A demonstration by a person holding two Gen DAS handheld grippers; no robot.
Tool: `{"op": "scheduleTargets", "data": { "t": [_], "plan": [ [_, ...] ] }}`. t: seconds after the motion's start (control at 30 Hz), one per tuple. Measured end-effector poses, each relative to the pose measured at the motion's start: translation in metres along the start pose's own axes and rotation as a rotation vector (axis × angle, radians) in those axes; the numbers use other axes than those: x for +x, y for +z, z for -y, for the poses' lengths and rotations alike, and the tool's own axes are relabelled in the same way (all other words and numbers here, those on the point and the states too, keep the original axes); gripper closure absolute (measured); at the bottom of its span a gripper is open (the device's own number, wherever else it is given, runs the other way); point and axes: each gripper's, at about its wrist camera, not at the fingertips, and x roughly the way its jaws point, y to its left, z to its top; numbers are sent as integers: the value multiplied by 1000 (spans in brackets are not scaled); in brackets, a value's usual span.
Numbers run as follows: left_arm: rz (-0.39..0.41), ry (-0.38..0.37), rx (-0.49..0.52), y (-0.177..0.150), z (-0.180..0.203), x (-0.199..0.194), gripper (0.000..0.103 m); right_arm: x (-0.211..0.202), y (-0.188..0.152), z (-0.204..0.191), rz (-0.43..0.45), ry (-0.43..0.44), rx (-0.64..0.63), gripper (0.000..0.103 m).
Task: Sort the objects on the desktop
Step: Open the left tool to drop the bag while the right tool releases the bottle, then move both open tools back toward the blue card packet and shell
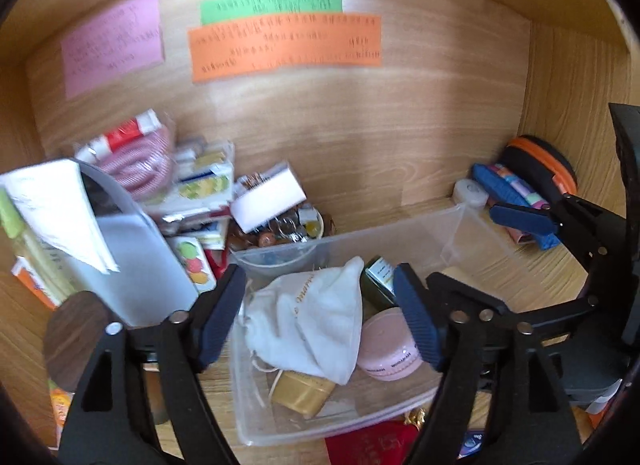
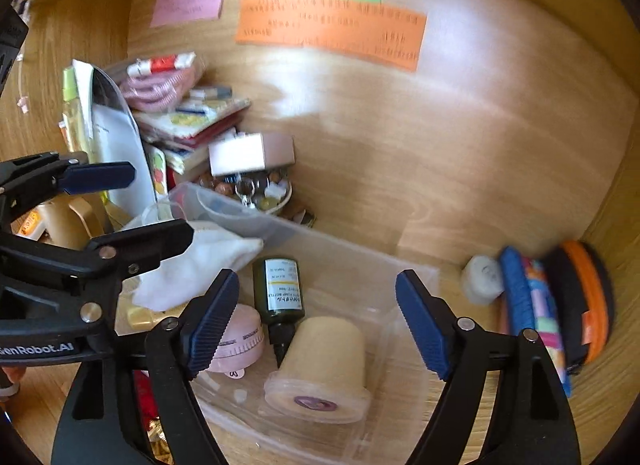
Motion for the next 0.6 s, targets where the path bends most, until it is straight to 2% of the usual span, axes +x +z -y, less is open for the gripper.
{"op": "scheduleTargets", "data": {
  "t": [0.17, 0.27, 0.37, 0.6],
  "plan": [
    [50, 22, 4, -2, -4, -38, 21, -31, 1, -1, 42, -8, 4, 23],
    [72, 32, -5, -6, -6, -55, 8, -45, -3, -2, 48, -7, 7, 23],
    [100, 41, -6, -14, -8, -74, 8, -59, -9, -7, 58, -10, 8, 23],
    [109, 34, -15, -38, -11, -102, 7, -89, -29, -22, 74, -5, 6, 22]
  ]
}}
